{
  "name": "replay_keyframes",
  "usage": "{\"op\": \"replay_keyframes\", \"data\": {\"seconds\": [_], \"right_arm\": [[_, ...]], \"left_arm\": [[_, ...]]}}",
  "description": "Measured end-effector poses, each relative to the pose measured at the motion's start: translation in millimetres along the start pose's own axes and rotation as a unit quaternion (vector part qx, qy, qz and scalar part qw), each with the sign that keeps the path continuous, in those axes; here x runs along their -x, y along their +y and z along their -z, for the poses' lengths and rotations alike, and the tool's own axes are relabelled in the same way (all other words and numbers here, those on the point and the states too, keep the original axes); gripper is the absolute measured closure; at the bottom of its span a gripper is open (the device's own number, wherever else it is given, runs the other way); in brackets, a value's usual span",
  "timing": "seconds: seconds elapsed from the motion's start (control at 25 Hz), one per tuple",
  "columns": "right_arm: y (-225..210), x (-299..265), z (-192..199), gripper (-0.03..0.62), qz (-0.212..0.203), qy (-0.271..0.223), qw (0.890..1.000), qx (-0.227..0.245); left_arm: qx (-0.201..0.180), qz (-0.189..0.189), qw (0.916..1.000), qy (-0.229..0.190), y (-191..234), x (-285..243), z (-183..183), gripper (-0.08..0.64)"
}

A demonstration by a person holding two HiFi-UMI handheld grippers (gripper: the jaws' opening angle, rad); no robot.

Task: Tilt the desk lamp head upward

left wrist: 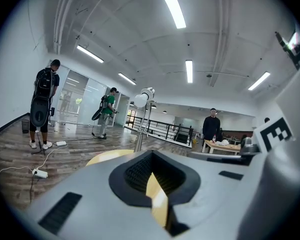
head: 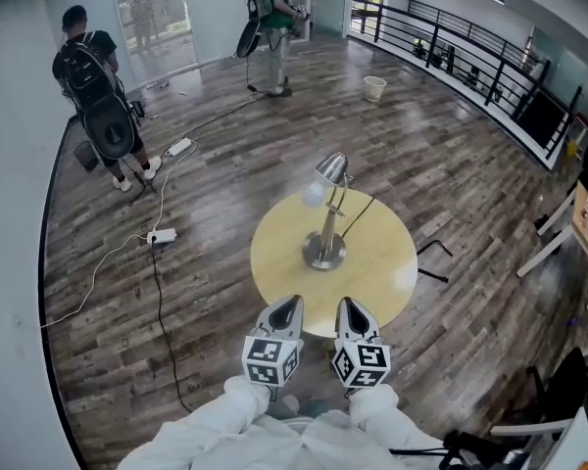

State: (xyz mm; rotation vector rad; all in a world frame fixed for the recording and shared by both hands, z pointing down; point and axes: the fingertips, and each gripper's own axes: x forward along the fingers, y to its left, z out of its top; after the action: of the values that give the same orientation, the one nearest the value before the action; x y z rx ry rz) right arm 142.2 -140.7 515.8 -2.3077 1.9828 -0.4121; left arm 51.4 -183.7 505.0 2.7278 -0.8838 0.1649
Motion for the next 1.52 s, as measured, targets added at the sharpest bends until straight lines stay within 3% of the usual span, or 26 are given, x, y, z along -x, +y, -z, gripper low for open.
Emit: {"op": "replay_keyframes", "data": {"seconds": [1.52], "right_arm": [[-7.1, 24.6, -11.9, 0.578, -0.028, -0.006, 0.999, 0.031]], "left_arm": [[0.000, -0.009, 1.0000, 0.000, -35.0, 8.7, 3.6, 0.557]]}}
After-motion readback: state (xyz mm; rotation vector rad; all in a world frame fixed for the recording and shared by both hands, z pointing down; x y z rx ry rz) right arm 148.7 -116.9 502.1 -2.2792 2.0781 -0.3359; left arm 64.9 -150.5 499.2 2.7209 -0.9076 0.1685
